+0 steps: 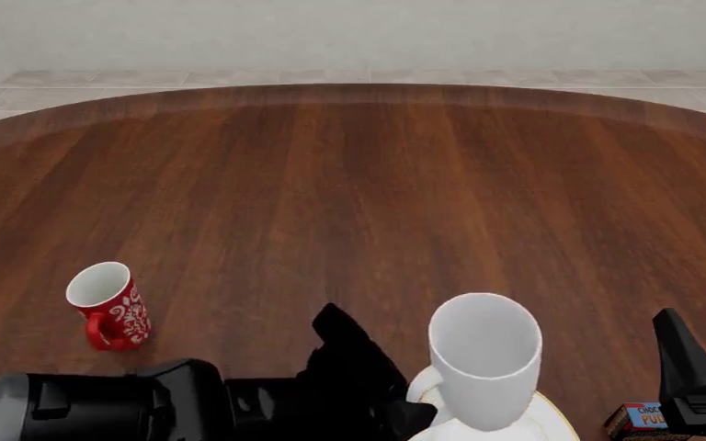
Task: Put the white mug on the plate.
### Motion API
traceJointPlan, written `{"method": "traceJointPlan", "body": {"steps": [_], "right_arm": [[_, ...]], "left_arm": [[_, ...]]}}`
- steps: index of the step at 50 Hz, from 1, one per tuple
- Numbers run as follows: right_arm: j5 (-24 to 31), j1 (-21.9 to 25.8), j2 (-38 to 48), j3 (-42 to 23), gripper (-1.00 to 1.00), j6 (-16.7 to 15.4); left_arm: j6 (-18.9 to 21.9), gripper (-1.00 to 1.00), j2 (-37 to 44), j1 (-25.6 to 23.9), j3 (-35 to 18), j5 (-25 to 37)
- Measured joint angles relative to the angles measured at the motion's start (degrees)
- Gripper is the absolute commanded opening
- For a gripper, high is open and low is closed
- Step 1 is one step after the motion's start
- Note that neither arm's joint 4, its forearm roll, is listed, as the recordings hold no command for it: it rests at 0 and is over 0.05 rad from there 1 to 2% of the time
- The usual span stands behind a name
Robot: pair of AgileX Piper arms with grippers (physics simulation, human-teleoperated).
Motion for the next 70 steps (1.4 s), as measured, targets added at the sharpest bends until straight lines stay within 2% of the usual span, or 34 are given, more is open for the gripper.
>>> {"method": "traceJointPlan", "body": {"steps": [70], "right_arm": [[0.0,0.0,0.0,0.0,1.00,0.0]], "left_arm": [[-1.4,-1.00,9.0,-2.6,1.5,-6.9]]}}
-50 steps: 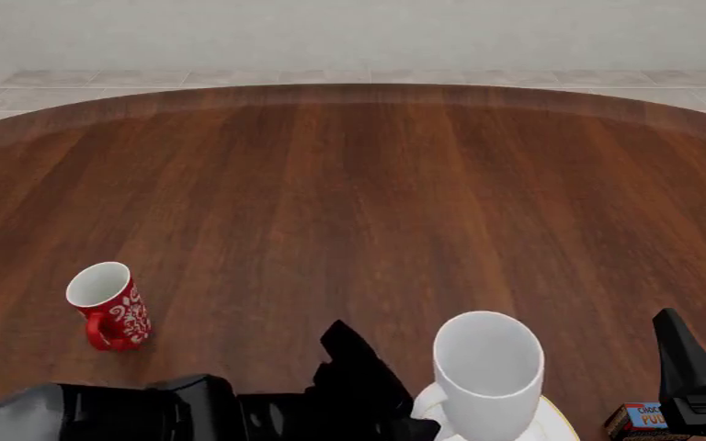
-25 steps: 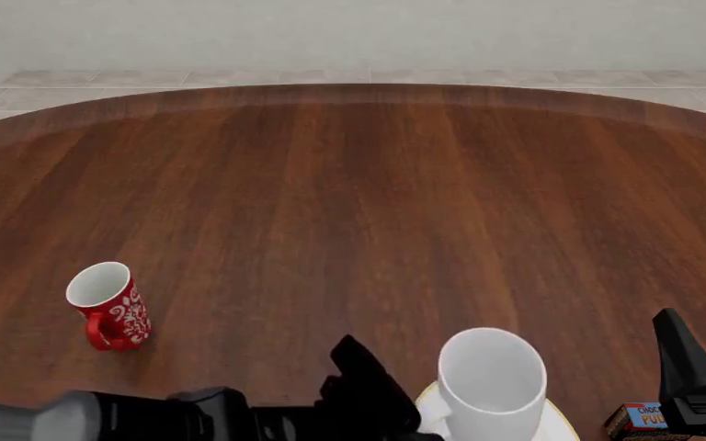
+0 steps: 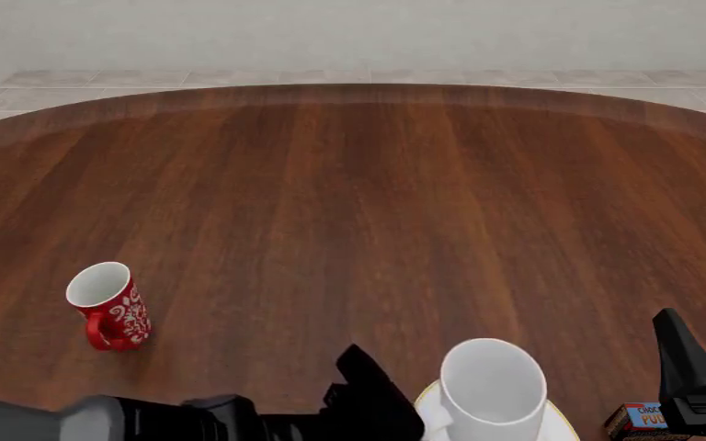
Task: Put the white mug on the plate.
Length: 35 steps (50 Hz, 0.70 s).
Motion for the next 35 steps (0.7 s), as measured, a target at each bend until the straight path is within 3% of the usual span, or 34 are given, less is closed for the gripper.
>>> {"method": "traceJointPlan", "body": {"steps": [26,27,35], "right_arm": [[0.0,0.0,0.0,0.0,1.00,0.0],[0.0,0.0,0.0,0.0,1.00,0.0],[0.0,0.0,0.0,0.0,1.00,0.0]], "left_arm": [[0.1,-1.00,1.2,-0.4,-0.4,-0.3],[0.1,1.00,1.2,-0.4,-0.4,-0.3],[0.2,1.00,1.1,-0.6,-0.6,-0.2]]}}
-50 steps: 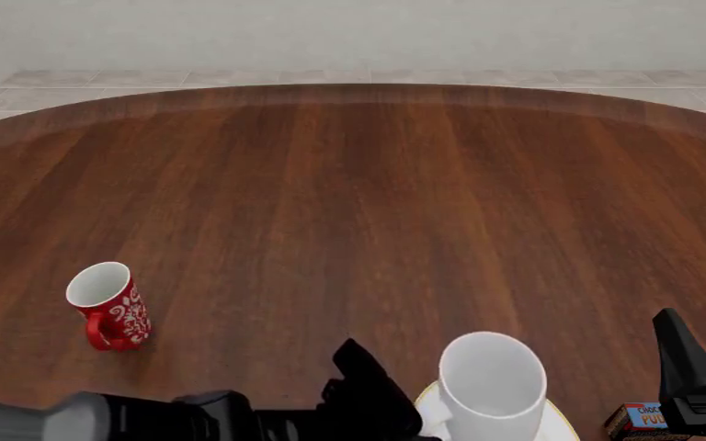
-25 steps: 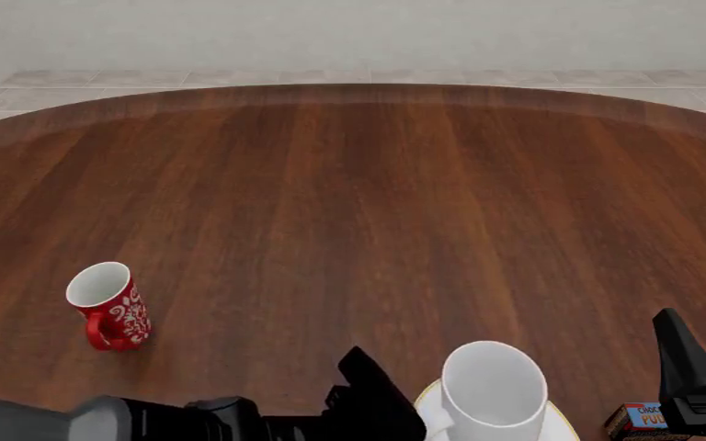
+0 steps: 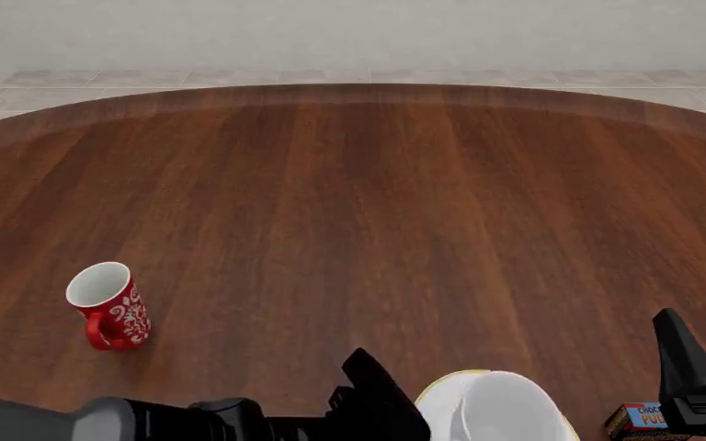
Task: Put the white mug on the plate.
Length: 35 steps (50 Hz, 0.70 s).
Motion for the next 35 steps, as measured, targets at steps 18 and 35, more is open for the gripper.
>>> {"method": "traceJointPlan", "body": {"steps": [18,35], "right_arm": [[0.0,0.0,0.0,0.0,1.00,0.0],[0.0,0.0,0.0,0.0,1.00,0.0]], "left_arm": [[0.0,1.00,-0.6,0.0,0.0,0.3],[0.4,1.00,-3.4,0.3,1.1,1.7]]}}
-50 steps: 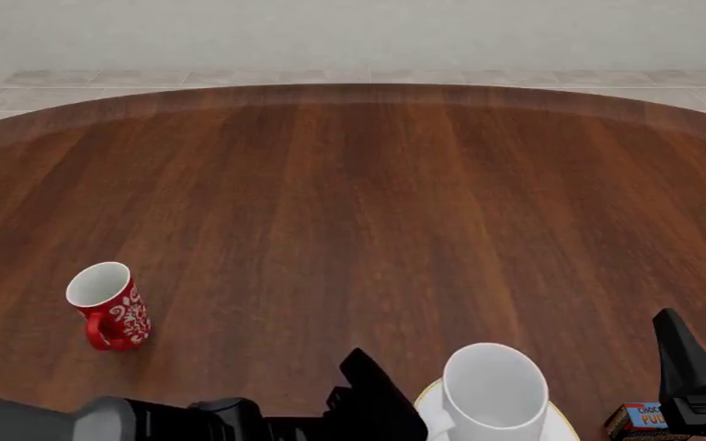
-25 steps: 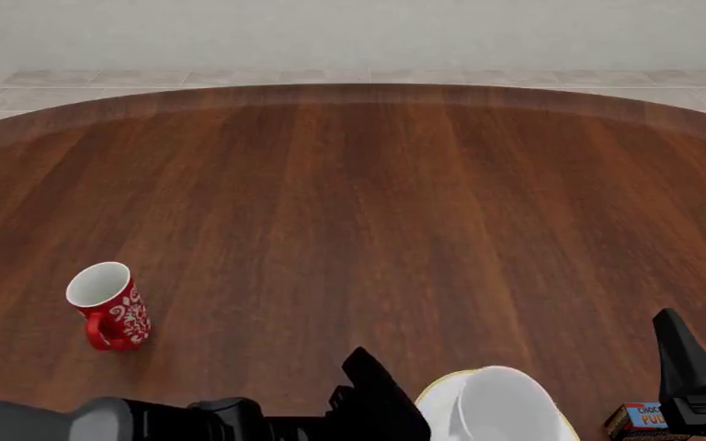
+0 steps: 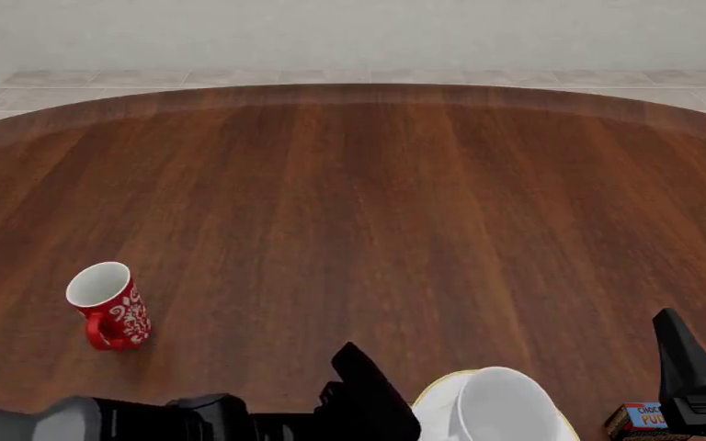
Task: Put the white mug on the plate.
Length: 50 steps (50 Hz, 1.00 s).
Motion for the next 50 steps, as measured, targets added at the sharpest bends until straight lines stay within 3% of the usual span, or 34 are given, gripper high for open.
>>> {"method": "traceJointPlan", "body": {"steps": [24,50], "right_arm": [[0.0,0.0,0.0,0.0,1.00,0.0],[0.0,0.0,0.0,0.0,1.00,0.0]], "left_arm": [[0.4,1.00,-8.8,0.9,2.1,3.3],[0.1,1.00,-27.8,4.5,8.5,7.9]]}}
